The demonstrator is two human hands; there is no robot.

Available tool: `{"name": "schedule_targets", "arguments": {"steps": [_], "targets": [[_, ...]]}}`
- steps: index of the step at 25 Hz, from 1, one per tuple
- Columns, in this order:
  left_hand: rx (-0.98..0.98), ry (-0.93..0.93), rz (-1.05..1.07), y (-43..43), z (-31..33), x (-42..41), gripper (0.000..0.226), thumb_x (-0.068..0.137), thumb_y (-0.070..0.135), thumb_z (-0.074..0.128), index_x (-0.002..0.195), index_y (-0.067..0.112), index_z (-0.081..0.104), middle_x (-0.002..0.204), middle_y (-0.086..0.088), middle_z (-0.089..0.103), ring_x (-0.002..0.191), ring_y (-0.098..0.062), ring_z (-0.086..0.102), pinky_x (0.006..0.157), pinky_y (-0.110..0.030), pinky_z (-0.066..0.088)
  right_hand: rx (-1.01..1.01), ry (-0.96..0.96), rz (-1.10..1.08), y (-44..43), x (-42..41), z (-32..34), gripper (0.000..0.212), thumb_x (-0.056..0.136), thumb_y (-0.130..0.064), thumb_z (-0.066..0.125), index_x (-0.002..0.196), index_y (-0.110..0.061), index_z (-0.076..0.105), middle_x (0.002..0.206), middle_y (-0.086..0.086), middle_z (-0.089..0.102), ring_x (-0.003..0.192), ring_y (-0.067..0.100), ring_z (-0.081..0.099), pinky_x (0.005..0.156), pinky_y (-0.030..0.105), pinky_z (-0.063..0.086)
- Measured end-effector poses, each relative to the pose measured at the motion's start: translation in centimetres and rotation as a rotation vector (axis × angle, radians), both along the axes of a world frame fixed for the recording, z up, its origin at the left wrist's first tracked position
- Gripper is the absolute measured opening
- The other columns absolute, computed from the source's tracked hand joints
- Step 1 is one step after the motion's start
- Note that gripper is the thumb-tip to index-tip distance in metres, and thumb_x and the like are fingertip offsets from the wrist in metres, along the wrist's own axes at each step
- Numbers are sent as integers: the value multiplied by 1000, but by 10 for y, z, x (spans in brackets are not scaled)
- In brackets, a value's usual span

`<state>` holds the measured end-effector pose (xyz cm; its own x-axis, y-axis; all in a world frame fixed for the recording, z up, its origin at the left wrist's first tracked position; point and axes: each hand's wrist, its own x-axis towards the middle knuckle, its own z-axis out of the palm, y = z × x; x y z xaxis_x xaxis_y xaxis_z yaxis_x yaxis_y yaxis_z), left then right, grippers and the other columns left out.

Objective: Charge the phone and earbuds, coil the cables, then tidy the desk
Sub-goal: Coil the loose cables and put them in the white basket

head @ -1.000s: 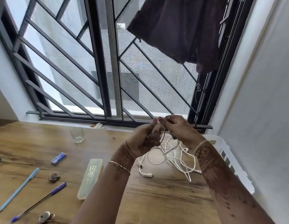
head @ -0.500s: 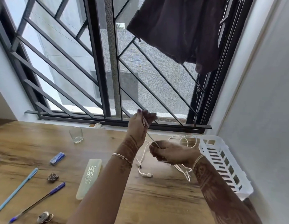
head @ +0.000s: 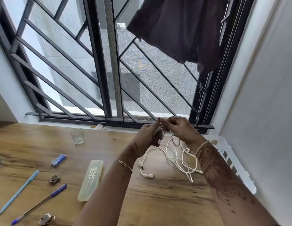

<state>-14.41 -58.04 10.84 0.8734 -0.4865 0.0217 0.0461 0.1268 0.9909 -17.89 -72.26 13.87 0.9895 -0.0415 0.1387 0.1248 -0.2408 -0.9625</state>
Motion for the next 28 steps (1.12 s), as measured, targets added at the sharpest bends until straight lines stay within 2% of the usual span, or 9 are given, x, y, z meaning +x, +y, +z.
{"name": "schedule_targets", "arguments": {"steps": [3,6,9,12,15,18,22,25,28], "targets": [[-326,230,-101,-1,12,-6,52,99,43,39,62,8,51,36,7,38,29,-5,31,38,-18,36,222,44,23,2,6,-13,28,89,-34,63,65,-20,61,48,-12,46,39,0,35,38,12,28],[-624,382,-86,-7,20,-7,51,103,35,28,64,7,47,37,6,43,31,-6,41,45,-17,46,267,114,79,-2,8,-28,21,87,-31,63,74,-14,61,54,-2,45,40,3,35,36,14,26],[-791,460,14,-11,26,0,41,103,30,31,76,6,51,48,1,52,44,-11,54,61,-22,56,160,194,159,2,4,-40,19,94,-11,57,76,-12,62,64,3,54,46,2,49,44,12,39],[-875,419,134,-13,29,9,36,103,22,33,87,-1,55,61,-7,66,52,-16,64,77,-32,55,-11,261,337,6,-4,-41,12,96,-2,50,90,-4,61,71,8,62,62,9,62,64,14,50],[-735,254,219,-10,27,22,33,104,19,28,102,-5,51,78,-13,72,67,-21,69,84,-31,52,-154,292,487,5,-15,-36,13,97,-1,49,95,-5,61,70,6,66,69,14,65,76,18,51],[-313,13,252,-7,10,25,30,105,15,24,103,-3,48,94,-19,67,75,-19,67,77,-24,54,-65,319,414,4,-21,-26,17,99,-10,48,94,-9,64,58,-2,57,57,12,61,69,25,52],[225,-261,161,-4,-21,18,32,104,15,29,87,5,54,75,-8,66,60,-8,64,68,-29,51,19,322,247,-1,-14,-14,27,100,-27,47,84,-10,60,51,-6,35,39,4,34,52,25,52],[264,-293,47,-3,-28,12,44,104,25,29,72,9,55,56,-5,61,45,-19,54,53,-29,46,-52,253,138,-3,-6,-9,33,101,-31,46,75,-13,57,55,-6,39,41,5,31,43,20,38],[168,-161,49,-5,-24,7,55,100,43,35,62,11,59,46,2,50,37,-10,43,44,-21,42,-112,183,60,-2,0,-10,36,101,-30,44,70,-16,54,61,-3,45,49,7,35,43,21,32]]}}
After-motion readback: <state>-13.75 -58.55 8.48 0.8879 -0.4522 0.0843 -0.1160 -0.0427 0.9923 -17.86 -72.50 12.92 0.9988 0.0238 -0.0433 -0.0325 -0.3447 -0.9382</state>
